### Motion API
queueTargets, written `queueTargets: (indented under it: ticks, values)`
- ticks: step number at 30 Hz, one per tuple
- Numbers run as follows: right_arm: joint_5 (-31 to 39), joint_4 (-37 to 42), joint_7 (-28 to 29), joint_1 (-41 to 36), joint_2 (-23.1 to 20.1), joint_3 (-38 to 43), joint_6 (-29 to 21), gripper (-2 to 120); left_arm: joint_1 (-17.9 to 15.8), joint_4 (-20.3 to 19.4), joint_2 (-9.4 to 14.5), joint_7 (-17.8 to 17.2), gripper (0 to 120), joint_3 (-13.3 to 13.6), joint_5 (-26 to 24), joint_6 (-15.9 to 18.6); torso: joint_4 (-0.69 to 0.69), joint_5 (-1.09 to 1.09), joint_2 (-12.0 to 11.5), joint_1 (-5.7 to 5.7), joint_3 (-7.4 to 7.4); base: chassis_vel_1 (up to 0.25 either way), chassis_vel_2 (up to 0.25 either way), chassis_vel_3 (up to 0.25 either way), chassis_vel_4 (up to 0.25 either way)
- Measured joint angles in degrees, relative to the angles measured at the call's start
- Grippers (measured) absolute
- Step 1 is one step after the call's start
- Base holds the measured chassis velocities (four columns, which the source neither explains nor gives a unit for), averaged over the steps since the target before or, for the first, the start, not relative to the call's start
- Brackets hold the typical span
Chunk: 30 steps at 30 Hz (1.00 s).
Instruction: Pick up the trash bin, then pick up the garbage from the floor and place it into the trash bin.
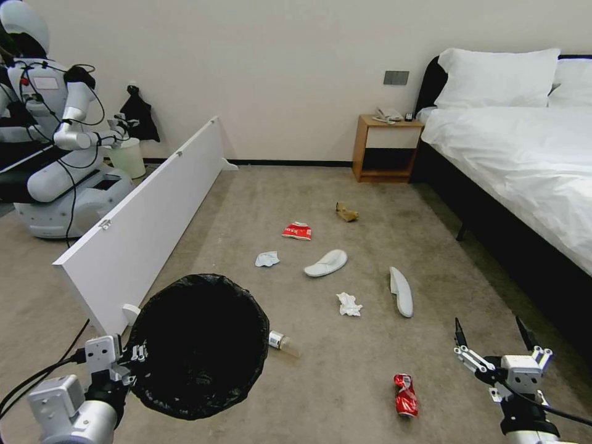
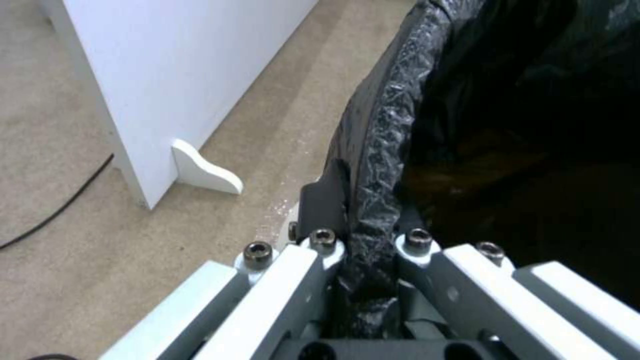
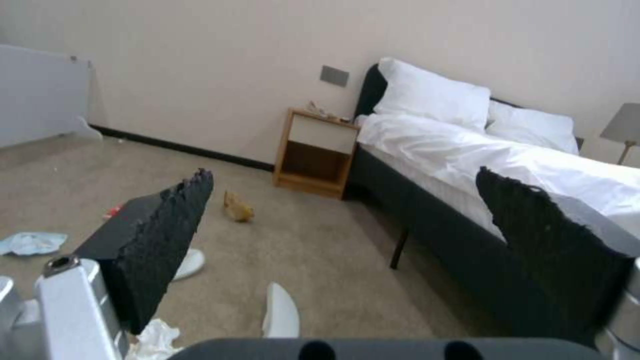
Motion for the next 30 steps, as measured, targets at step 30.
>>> queueTargets:
  ticks: [30]
  values:
    - [21.6, -3.1, 8.3, 4.7, -9.1, -12.2, -36.6, 100, 0.6, -1.3, -0.3, -0.5, 2, -1.5, 0.6, 0.5, 0.01, 0.00, 0.0, 0.00, 0.00, 0.000, 0.000, 0.000, 0.000]
